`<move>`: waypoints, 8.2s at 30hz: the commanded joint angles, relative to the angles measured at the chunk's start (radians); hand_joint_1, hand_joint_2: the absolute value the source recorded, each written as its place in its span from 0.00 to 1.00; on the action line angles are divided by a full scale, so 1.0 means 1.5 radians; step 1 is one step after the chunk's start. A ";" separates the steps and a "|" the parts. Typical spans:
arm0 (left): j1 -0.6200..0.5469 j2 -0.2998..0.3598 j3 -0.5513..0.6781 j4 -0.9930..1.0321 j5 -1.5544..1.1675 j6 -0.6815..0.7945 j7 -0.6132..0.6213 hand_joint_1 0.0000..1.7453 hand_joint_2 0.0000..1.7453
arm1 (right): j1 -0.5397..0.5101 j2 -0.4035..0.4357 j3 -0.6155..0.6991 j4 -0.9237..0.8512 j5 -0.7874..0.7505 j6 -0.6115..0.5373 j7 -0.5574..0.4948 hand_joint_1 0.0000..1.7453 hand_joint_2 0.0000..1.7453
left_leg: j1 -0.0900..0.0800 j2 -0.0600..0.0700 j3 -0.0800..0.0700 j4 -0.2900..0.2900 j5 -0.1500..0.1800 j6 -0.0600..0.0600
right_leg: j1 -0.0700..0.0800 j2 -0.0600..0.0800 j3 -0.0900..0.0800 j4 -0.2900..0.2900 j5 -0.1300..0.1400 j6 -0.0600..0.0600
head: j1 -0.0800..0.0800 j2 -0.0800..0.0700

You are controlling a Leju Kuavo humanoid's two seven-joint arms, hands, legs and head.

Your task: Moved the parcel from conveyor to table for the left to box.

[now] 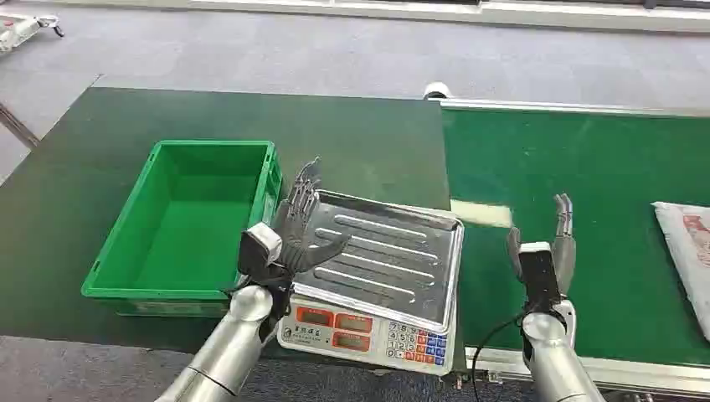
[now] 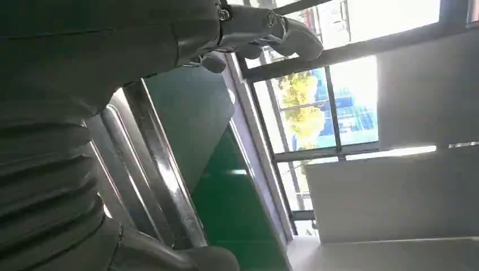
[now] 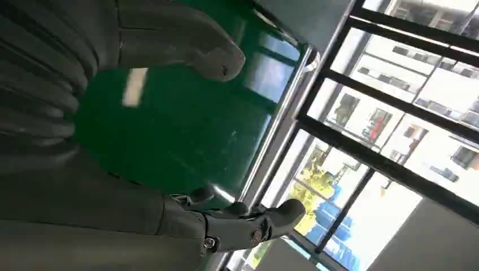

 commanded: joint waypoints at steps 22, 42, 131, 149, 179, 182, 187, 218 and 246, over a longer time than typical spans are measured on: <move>-0.001 0.021 0.002 0.017 -0.009 -0.001 0.003 0.00 1.00 | 0.037 0.031 -0.194 -0.211 0.536 -0.096 0.140 0.00 0.00 | 0.000 0.001 0.002 -0.001 -0.001 0.000 | 0.000 0.000 0.001 -0.001 0.000 -0.001 | 0.000 0.000; 0.009 0.015 0.006 0.019 -0.022 -0.007 0.003 0.00 1.00 | -0.005 0.010 -0.395 -0.086 0.651 -0.091 0.337 0.00 0.00 | 0.000 0.000 0.002 -0.001 -0.001 0.000 | 0.000 -0.001 0.002 -0.002 0.000 0.000 | 0.000 0.000; -0.023 -0.016 0.005 0.088 -0.026 -0.015 0.003 0.00 1.00 | -0.184 -0.158 -0.413 0.401 0.894 0.409 0.651 0.00 1.00 | 0.000 -0.001 0.001 0.000 -0.001 0.001 | 0.000 -0.001 0.002 -0.002 0.000 0.000 | 0.000 0.000; -0.021 -0.012 0.006 0.083 -0.025 -0.009 0.003 0.00 1.00 | -0.205 -0.125 -0.375 0.367 0.907 0.381 0.605 1.00 1.00 | 0.000 0.001 0.002 -0.001 -0.001 0.000 | 0.000 0.001 0.003 -0.002 0.001 0.000 | 0.000 0.000; -0.022 -0.007 0.006 0.069 -0.022 -0.014 0.003 0.00 1.00 | -0.184 -0.037 -0.385 0.220 0.740 0.080 0.307 1.00 1.00 | 0.000 0.001 0.001 0.000 -0.001 0.001 | 0.000 0.001 0.001 -0.001 0.001 0.000 | 0.000 0.000; -0.022 -0.007 0.006 0.069 -0.022 -0.014 0.003 0.00 1.00 | -0.184 -0.037 -0.385 0.220 0.740 0.080 0.307 1.00 1.00 | -0.001 0.001 0.000 0.000 -0.001 0.001 | -0.001 0.001 0.001 0.000 0.000 0.000 | 0.000 0.000; -0.023 -0.009 0.003 0.070 -0.023 -0.020 0.003 0.00 1.00 | -0.163 -0.018 -0.404 0.169 0.666 0.040 0.217 1.00 1.00 | 0.000 0.000 0.001 -0.001 -0.001 0.000 | 0.000 0.000 0.002 -0.001 0.000 0.000 | 0.000 0.000; -0.013 -0.024 -0.026 0.081 -0.005 -0.033 0.003 0.00 1.00 | 0.054 0.051 -0.040 -0.451 0.470 -0.073 0.003 1.00 1.00 | -0.001 0.001 -0.001 0.000 -0.001 0.001 | -0.001 0.001 -0.001 0.000 0.000 0.000 | 0.000 0.000; 0.000 -0.037 -0.040 0.090 0.011 -0.040 0.003 0.00 1.00 | -0.157 0.039 0.407 -0.112 0.529 -0.058 0.003 1.00 1.00 | 0.000 0.005 0.001 -0.001 -0.001 0.000 | 0.000 0.004 0.000 -0.001 0.000 0.000 | 0.000 0.000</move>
